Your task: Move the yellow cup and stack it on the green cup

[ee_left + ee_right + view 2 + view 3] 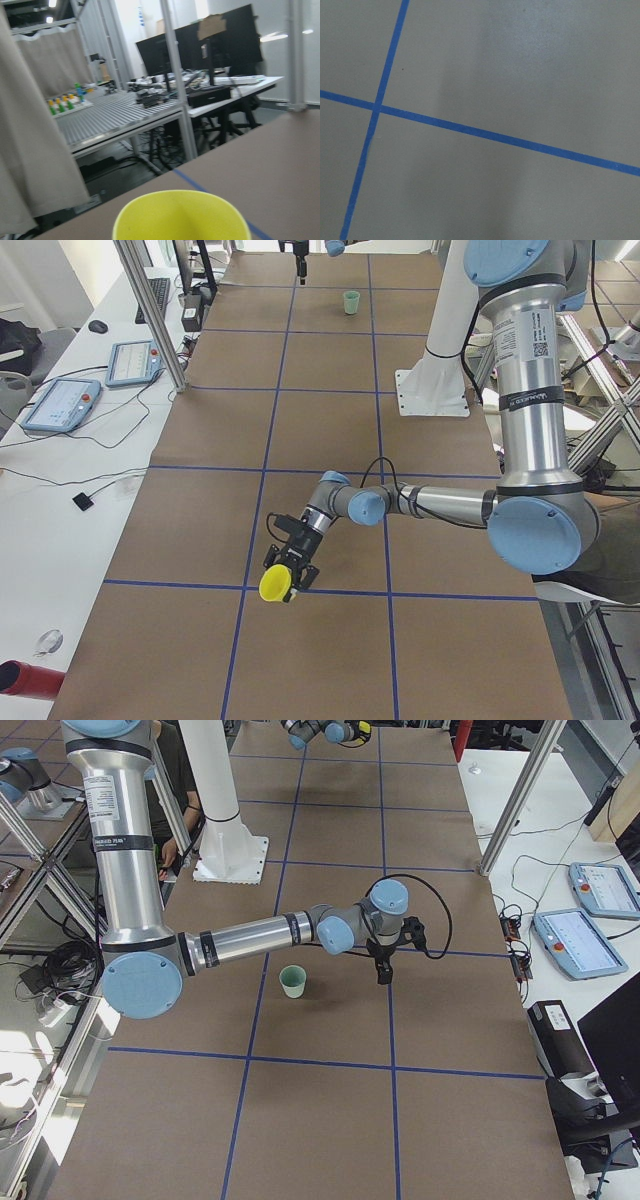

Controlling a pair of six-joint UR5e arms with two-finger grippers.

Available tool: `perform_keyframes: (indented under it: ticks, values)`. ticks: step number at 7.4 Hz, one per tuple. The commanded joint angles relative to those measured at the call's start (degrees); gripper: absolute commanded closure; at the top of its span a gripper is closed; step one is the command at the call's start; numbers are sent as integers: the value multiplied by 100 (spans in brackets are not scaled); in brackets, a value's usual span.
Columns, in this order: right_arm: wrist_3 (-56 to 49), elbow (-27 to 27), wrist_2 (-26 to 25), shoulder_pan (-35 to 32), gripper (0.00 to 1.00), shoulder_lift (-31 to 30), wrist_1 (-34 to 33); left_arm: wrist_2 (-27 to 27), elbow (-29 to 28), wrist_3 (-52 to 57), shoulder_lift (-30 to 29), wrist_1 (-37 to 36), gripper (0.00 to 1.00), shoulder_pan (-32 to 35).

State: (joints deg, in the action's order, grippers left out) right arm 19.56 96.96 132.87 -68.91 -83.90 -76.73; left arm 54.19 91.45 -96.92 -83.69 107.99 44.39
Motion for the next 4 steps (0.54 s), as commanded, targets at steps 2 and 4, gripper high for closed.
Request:
perform_keyframes:
  ticks: [2, 4]
  values:
    - [265, -684, -33, 9, 0, 907, 0, 82, -2609, 2855, -2486, 4325, 46, -218]
    - [844, -783, -24, 61, 0, 1322, 0, 336, -2598, 3399, -3518, 4450, 47, -527]
